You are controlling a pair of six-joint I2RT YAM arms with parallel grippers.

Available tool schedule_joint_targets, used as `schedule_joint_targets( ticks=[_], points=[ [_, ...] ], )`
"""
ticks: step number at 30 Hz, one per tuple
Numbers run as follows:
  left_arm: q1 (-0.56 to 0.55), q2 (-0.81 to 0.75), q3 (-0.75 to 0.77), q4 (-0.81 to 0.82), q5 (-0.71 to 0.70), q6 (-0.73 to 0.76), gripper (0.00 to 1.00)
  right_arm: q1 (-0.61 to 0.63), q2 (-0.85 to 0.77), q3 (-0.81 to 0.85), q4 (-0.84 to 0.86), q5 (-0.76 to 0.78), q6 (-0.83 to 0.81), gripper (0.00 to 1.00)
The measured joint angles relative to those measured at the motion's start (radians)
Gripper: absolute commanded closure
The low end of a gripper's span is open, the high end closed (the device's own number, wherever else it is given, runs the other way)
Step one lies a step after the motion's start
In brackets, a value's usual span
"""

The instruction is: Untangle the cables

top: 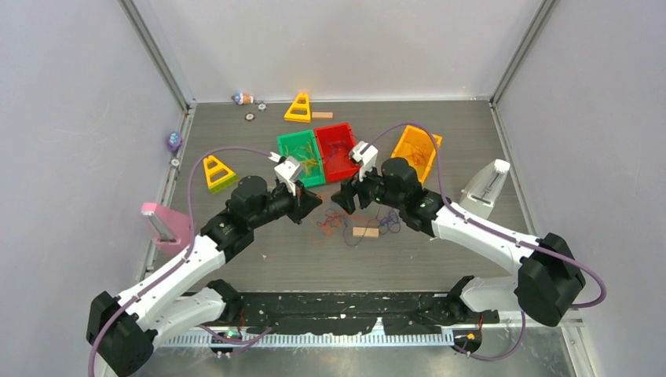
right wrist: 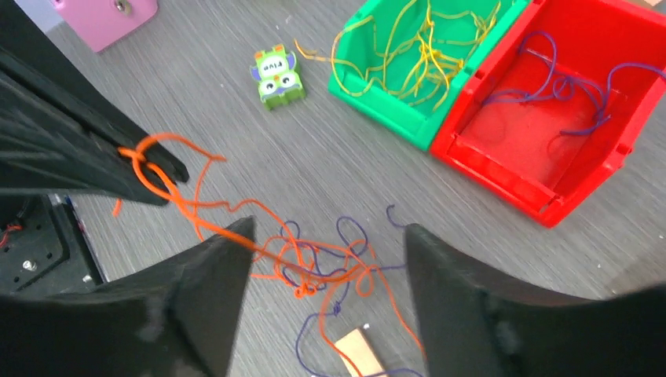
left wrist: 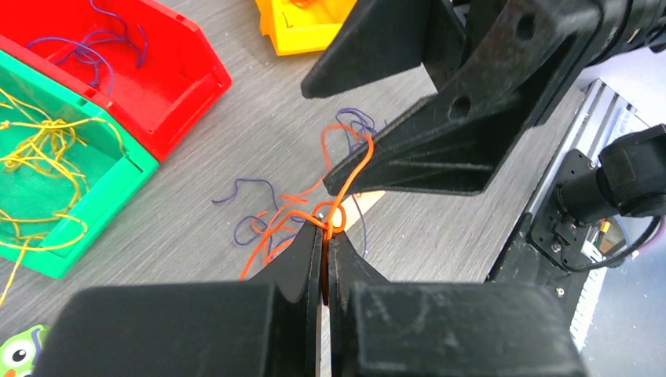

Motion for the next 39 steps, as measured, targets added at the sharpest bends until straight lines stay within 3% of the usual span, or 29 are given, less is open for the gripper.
schedule_joint_targets(
  ticks=[1,2,3,5,8,11,18,22,25,29,30,32,35,37,39],
  points=[
    [0.0,-0.001,0.0,-0.005,0.004,0.0,1.0,0.003,0.0,0.007,0.005,-0.001,-0.011,0.55],
    [0.0,-0.002,0.0,-0.014,0.009,0.0,1.0,0.006,0.0,0.013,0.009,-0.002,-0.022,0.64],
    [0.0,-0.004,0.0,-0.022,0.011,0.0,1.0,0.01,0.0,0.017,0.012,-0.004,-0.033,0.8],
    [0.0,-0.008,0.0,-0.03,0.011,0.0,0.86,0.019,-0.002,0.02,0.014,-0.008,-0.046,0.92],
    [0.0,-0.018,0.0,-0.041,0.007,0.008,0.41,0.028,-0.017,0.02,0.003,-0.013,-0.05,0.94],
    [-0.001,-0.034,0.0,-0.047,0.006,0.008,0.19,0.03,-0.064,0.021,-0.024,-0.007,-0.046,0.95],
    [-0.001,-0.059,-0.038,0.004,0.008,-0.001,0.03,0.03,-0.164,0.145,-0.157,0.044,-0.013,0.95],
    [-0.003,-0.034,-0.066,0.071,0.01,-0.015,0.01,0.03,-0.16,0.292,-0.233,0.045,0.026,0.95],
    [-0.013,0.018,-0.066,0.143,0.011,-0.03,0.04,0.03,-0.162,0.351,-0.25,0.04,0.058,0.95],
    [-0.034,0.128,-0.066,0.259,0.022,-0.039,0.23,0.03,-0.175,0.365,-0.269,0.033,0.098,0.95],
    [-0.035,0.162,-0.066,0.28,0.025,-0.039,0.29,0.03,-0.18,0.365,-0.278,0.037,0.105,0.95],
    [-0.04,0.23,-0.068,0.3,0.024,-0.037,0.58,0.03,-0.199,0.365,-0.305,0.07,0.11,0.95],
    [-0.041,0.299,-0.092,0.294,0.0,-0.039,0.9,0.03,-0.251,0.365,-0.336,0.169,0.112,0.95],
    [-0.041,0.309,-0.116,0.277,-0.029,-0.04,1.0,0.03,-0.296,0.365,-0.349,0.244,0.112,0.95],
    [-0.041,0.308,-0.133,0.266,-0.064,-0.037,1.0,0.029,-0.344,0.365,-0.361,0.327,0.111,0.95]
  ],
)
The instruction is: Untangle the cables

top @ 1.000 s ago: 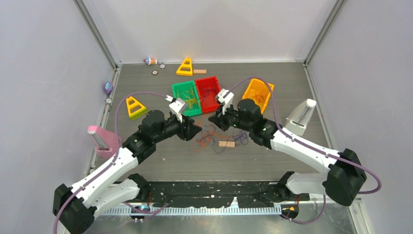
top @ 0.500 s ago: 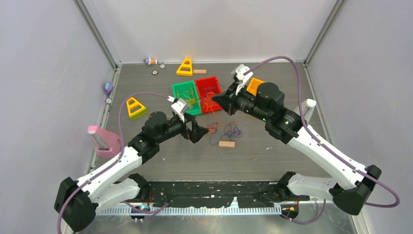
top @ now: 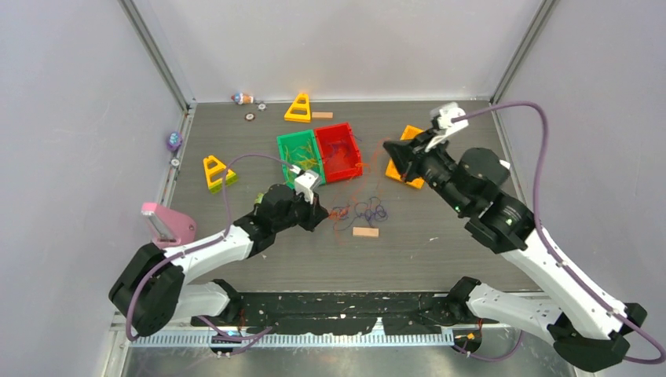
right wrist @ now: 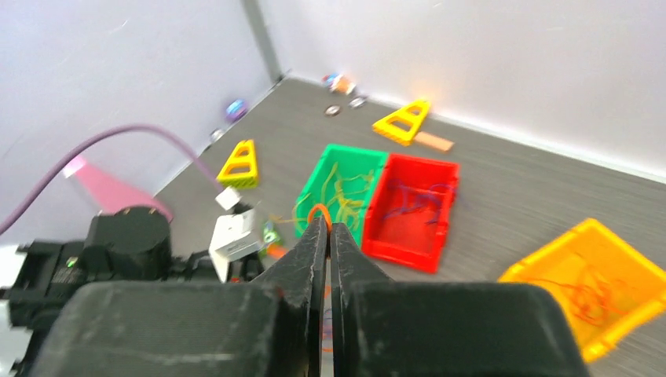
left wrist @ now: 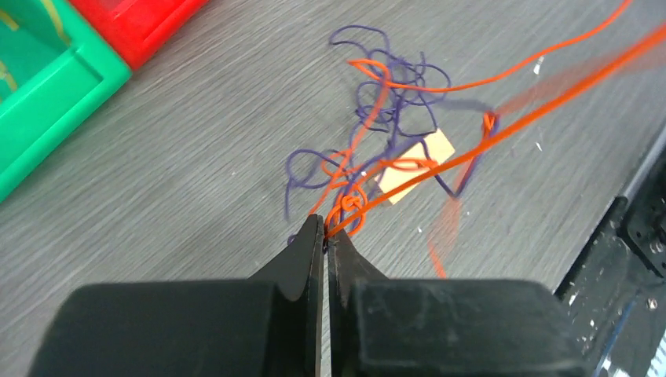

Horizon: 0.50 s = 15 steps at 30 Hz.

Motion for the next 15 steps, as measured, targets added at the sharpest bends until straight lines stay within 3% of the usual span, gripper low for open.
schedule_joint_targets(
  ticks=[8,15],
  points=[
    [0.0,-0.123,-0.031,-0.055,-0.212,-0.003,1.0,-0.011,-0.071,0.027,-0.067,0.297,-0.012,0.95],
    [0.0,-0.293,-0.106,-0.086,-0.389,-0.007,1.0,-0.027,-0.054,0.027,-0.152,0.459,-0.006,0.95]
  ],
)
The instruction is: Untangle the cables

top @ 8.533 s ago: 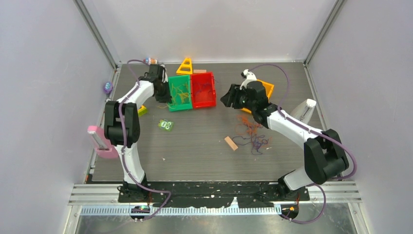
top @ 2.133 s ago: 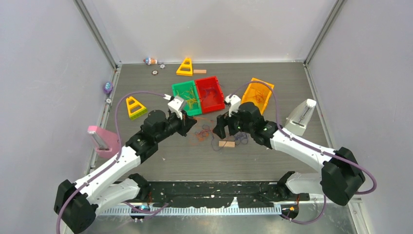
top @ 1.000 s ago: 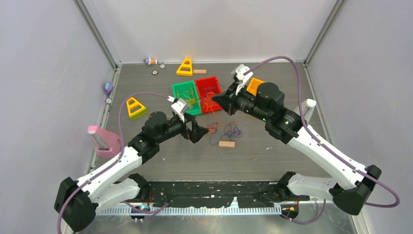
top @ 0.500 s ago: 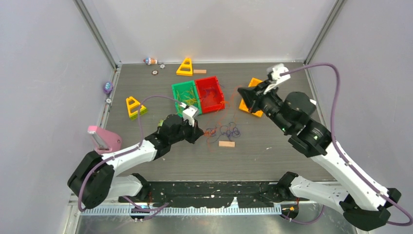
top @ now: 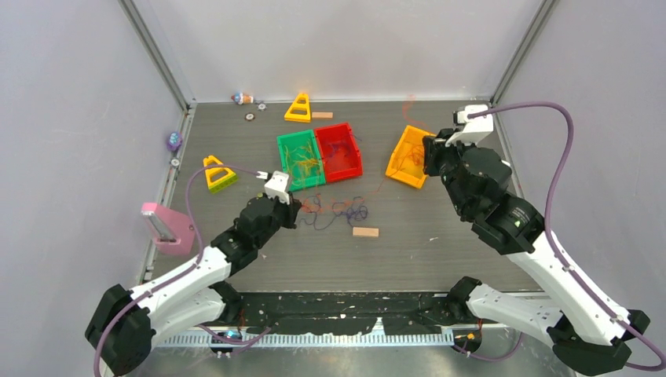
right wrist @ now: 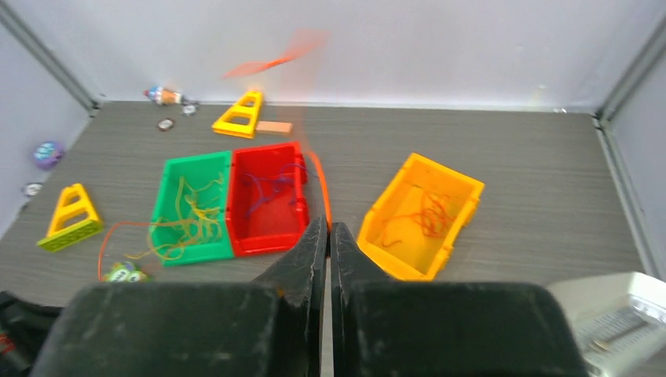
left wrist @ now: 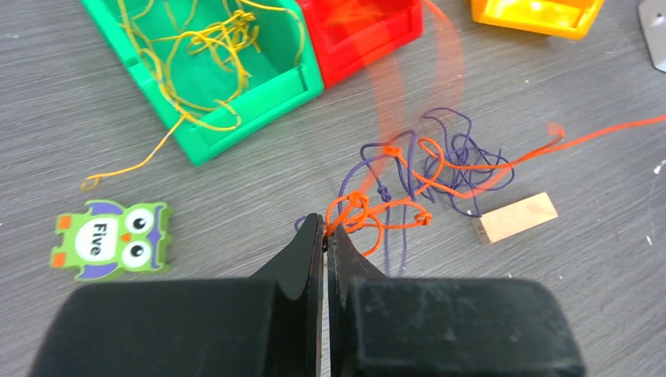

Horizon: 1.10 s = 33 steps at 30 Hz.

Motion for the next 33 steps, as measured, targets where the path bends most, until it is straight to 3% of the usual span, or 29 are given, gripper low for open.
schedule_joint_targets(
  ticks=[6,14,24,33],
  points=[
    [0.0,-0.066,-0.021,-0.039,-0.056,0.004,1.0,-0.043,0.068,0.004,-0.082,0.022,0.04,0.95],
    [0.0,-0.094,-0.021,-0.099,-0.115,0.009,1.0,-0.172,0.138,0.004,-0.158,-0.091,0.1,0.95],
    [0.0,-0.236,-0.043,-0.238,-0.462,-0.096,1.0,-0.324,0.138,0.156,-0.247,-0.009,0.109,0.95],
    [0.0,-0.278,-0.06,-0.352,-0.731,-0.207,1.0,-0.43,0.114,0.089,-0.317,0.068,0.185,0.95]
  ],
)
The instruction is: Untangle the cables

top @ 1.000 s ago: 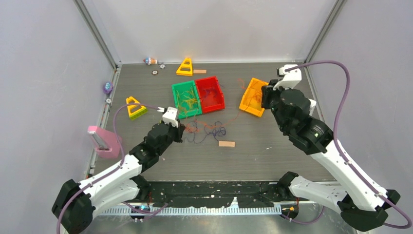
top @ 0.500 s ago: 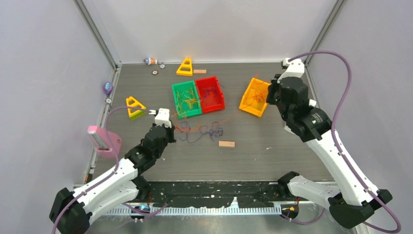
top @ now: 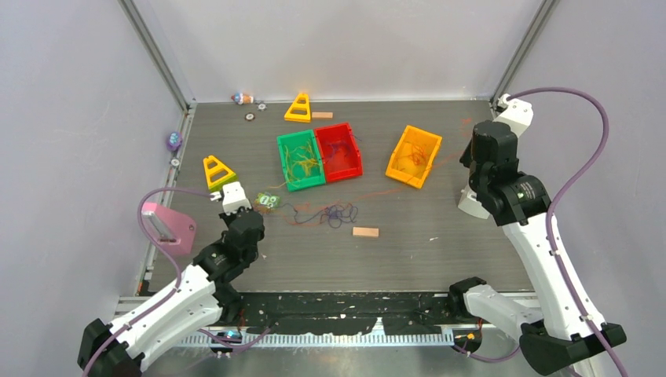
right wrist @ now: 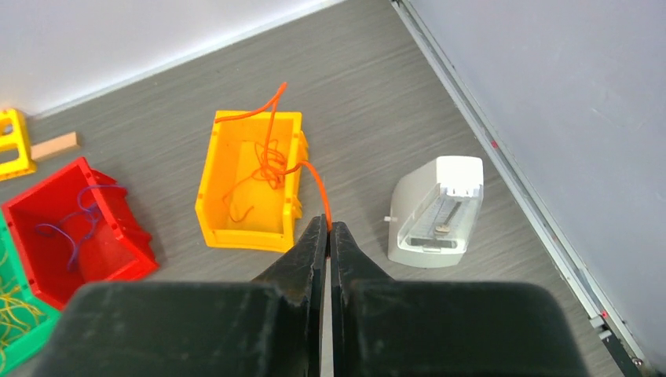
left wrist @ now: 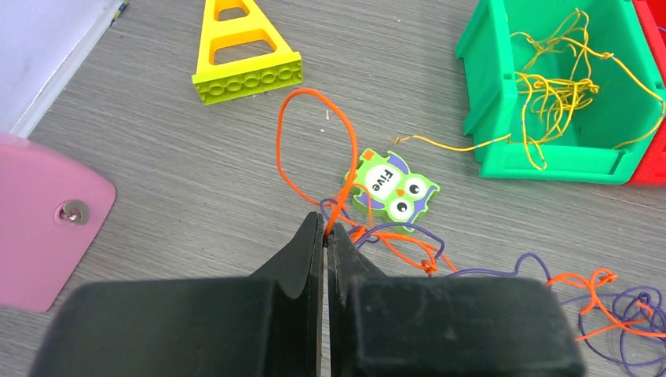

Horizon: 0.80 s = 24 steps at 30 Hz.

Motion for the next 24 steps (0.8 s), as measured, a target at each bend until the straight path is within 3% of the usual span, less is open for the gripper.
schedule_joint_targets(
  ticks=[4,7,8,9,11,12,18,21,24],
  points=[
    [0.0,-0.005,-0.002,0.012,0.016,0.023,1.0,-0.006,-0.002,-0.045,-0.003,-0.03,0.006,0.95],
    [0.001,-0.01,-0.016,0.068,0.117,0.087,1.0,-0.006,0.002,-0.103,0.006,-0.085,0.005,0.93],
    [0.001,-0.012,-0.022,0.089,0.169,0.113,1.0,-0.006,0.009,-0.134,0.008,-0.106,0.005,0.89],
    [0.001,-0.013,-0.025,0.101,0.196,0.122,1.0,-0.006,0.017,-0.154,0.008,-0.12,0.005,0.57],
    [0.0,-0.013,-0.029,0.128,0.253,0.149,1.0,-0.006,0.04,-0.209,0.011,-0.153,0.008,0.09],
    [0.0,-0.013,-0.032,0.14,0.277,0.163,1.0,-0.006,0.05,-0.238,0.016,-0.17,0.005,0.05],
    [0.0,-0.014,-0.044,0.203,0.359,0.213,1.0,-0.003,0.105,-0.363,0.055,-0.43,-0.042,0.04],
    [0.0,-0.014,-0.055,0.219,0.381,0.227,1.0,0.063,0.174,-0.366,0.102,-0.55,-0.077,0.04],
    [0.0,-0.013,-0.063,0.239,0.402,0.243,1.0,0.212,0.283,-0.331,0.128,-0.617,-0.126,0.16]
  ],
)
